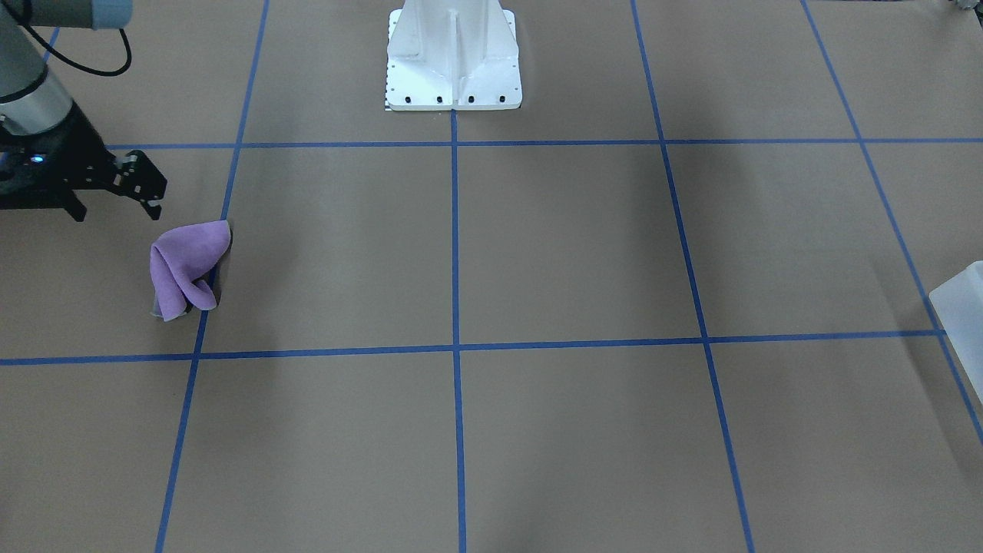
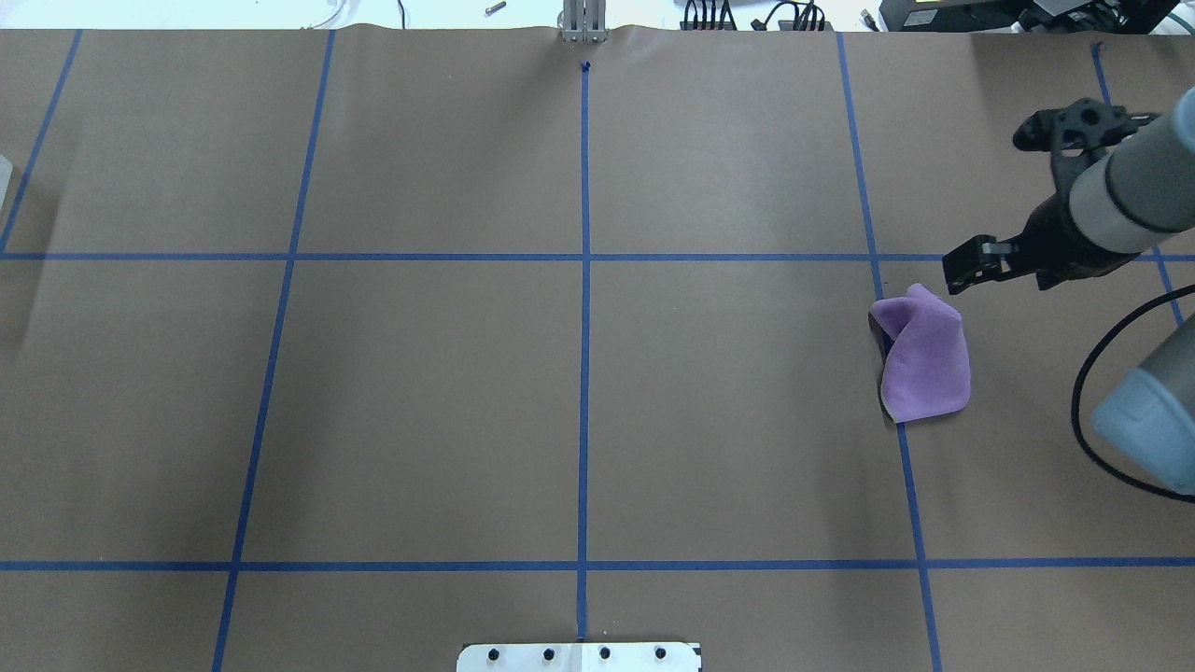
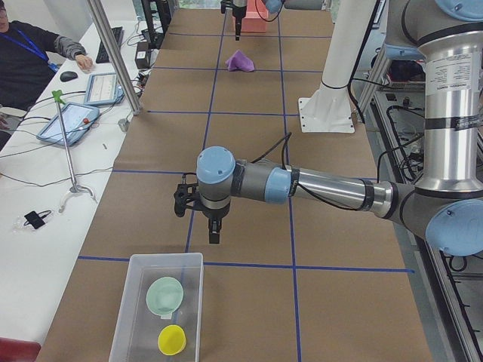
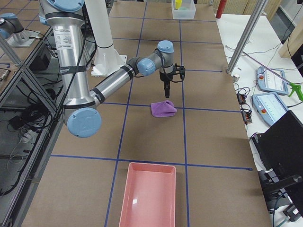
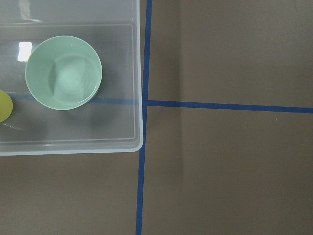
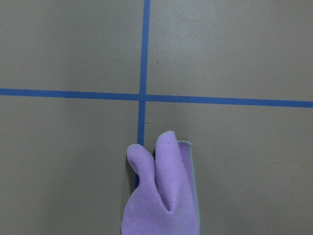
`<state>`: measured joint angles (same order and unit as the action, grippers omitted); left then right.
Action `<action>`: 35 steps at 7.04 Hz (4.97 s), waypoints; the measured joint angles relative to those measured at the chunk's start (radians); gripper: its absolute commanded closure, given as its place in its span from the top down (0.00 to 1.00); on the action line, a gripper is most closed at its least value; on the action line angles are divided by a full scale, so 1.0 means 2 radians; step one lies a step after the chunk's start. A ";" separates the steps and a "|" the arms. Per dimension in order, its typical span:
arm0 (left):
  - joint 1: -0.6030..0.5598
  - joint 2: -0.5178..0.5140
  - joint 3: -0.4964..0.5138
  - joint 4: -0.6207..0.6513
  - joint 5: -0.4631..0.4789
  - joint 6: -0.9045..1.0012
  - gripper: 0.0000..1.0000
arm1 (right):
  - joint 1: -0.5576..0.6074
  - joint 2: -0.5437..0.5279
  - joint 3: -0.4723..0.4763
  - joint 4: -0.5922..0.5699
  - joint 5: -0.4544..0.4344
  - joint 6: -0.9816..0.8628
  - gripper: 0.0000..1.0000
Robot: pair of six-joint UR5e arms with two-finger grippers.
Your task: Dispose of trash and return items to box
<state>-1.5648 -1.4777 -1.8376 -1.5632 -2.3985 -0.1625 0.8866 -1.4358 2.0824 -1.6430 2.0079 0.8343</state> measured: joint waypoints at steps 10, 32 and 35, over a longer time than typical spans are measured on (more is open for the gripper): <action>0.001 -0.001 -0.002 -0.003 0.002 0.001 0.98 | -0.034 -0.015 -0.084 0.127 -0.045 0.023 0.00; 0.000 0.047 0.008 -0.006 0.000 0.048 0.99 | 0.357 -0.099 -0.167 0.002 0.160 -0.419 1.00; -0.006 0.063 -0.007 0.000 -0.001 0.050 0.98 | 0.329 -0.128 -0.114 0.002 0.145 -0.390 1.00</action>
<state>-1.5776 -1.3516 -1.8509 -1.5629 -2.4013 -0.0631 1.5441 -1.6911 1.8547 -1.6381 2.2982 0.0550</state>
